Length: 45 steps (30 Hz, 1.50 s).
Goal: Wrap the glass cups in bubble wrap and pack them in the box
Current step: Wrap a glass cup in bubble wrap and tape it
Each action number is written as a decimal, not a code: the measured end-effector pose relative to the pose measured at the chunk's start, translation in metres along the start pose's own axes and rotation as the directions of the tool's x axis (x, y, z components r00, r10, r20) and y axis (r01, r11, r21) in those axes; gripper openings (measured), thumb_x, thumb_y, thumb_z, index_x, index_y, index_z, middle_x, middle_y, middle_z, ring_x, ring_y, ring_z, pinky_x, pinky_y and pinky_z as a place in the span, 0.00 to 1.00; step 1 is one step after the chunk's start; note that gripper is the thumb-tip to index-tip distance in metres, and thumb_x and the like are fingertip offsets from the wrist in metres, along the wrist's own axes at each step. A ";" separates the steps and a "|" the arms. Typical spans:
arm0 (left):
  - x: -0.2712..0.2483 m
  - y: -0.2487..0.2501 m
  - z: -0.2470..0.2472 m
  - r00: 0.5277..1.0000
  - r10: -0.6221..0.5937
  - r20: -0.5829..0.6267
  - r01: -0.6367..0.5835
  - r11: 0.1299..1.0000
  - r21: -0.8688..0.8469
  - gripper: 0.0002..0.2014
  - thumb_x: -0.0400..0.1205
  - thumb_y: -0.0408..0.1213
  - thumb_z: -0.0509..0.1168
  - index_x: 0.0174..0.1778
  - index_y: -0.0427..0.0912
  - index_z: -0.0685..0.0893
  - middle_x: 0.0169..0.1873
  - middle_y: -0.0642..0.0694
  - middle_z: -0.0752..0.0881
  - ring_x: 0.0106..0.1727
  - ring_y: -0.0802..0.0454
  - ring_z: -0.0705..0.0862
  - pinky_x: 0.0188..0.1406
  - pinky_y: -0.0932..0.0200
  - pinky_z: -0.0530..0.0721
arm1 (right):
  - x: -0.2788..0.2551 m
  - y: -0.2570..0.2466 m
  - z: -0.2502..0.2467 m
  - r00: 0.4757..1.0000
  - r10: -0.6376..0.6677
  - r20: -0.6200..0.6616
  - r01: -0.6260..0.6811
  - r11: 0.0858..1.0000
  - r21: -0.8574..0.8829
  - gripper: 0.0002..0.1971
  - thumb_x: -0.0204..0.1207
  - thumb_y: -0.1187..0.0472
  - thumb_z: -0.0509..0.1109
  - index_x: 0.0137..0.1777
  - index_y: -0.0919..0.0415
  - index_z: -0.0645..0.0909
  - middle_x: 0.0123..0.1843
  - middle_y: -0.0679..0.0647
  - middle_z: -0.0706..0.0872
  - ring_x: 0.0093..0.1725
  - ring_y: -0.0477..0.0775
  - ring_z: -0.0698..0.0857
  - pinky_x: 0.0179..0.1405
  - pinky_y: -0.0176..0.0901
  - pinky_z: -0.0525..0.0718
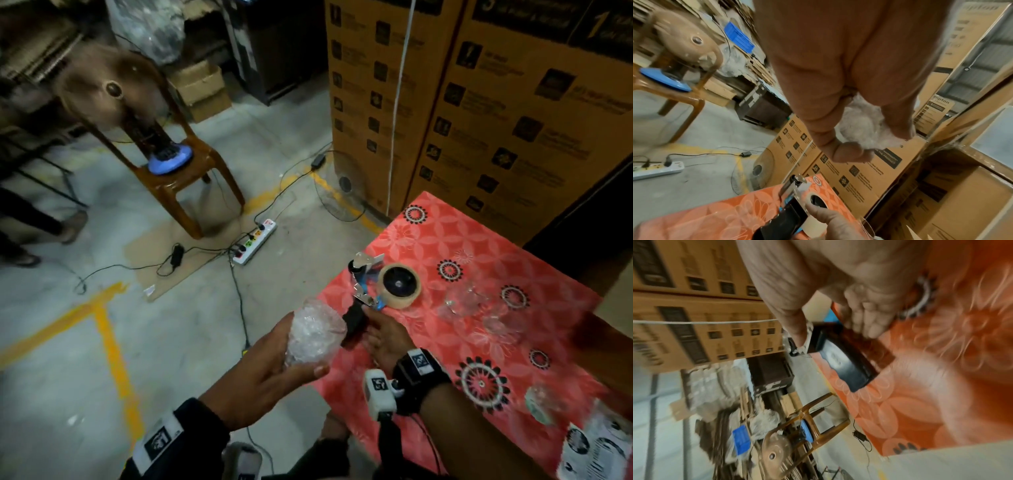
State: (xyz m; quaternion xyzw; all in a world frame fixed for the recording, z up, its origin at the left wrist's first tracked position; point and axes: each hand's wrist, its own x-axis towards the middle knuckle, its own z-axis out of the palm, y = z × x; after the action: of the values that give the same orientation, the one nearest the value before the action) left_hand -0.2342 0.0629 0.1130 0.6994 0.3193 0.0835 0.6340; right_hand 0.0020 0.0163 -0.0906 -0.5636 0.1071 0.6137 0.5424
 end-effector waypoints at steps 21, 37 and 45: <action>-0.001 -0.004 -0.021 0.983 0.180 -0.048 -0.179 0.984 0.006 0.30 0.85 0.34 0.74 0.71 0.71 0.69 0.65 0.70 0.83 0.61 0.59 0.89 0.57 0.64 0.87 | -0.096 -0.051 0.025 0.955 -0.160 0.251 0.190 0.977 -0.099 0.04 0.76 0.68 0.72 0.48 0.64 0.80 0.34 0.58 0.78 0.23 0.51 0.74 0.18 0.39 0.74; 0.025 0.051 0.015 0.911 0.385 0.148 -0.389 0.679 0.623 0.67 0.83 0.47 0.78 0.86 0.60 0.18 0.60 0.58 0.85 0.46 0.54 0.85 0.50 0.49 0.86 | -0.271 -0.124 -0.009 0.826 -0.353 0.440 0.490 0.835 -0.250 0.31 0.55 0.61 0.88 0.42 0.83 0.74 0.30 0.68 0.74 0.19 0.55 0.72 0.19 0.42 0.74; 0.029 0.065 0.035 0.876 0.437 0.205 -0.455 0.607 0.652 0.53 0.84 0.49 0.78 0.90 0.48 0.42 0.67 0.54 0.84 0.53 0.50 0.88 0.51 0.45 0.86 | -0.297 -0.113 -0.034 0.825 -0.388 0.411 0.526 0.794 -0.306 0.25 0.63 0.64 0.85 0.47 0.81 0.76 0.30 0.72 0.73 0.21 0.57 0.72 0.23 0.46 0.77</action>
State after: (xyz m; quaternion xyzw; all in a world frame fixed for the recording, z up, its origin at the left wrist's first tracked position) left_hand -0.1713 0.0502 0.1590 0.9400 0.1351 0.1067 0.2946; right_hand 0.0444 -0.1271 0.1922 -0.5627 -0.2555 0.5549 0.5570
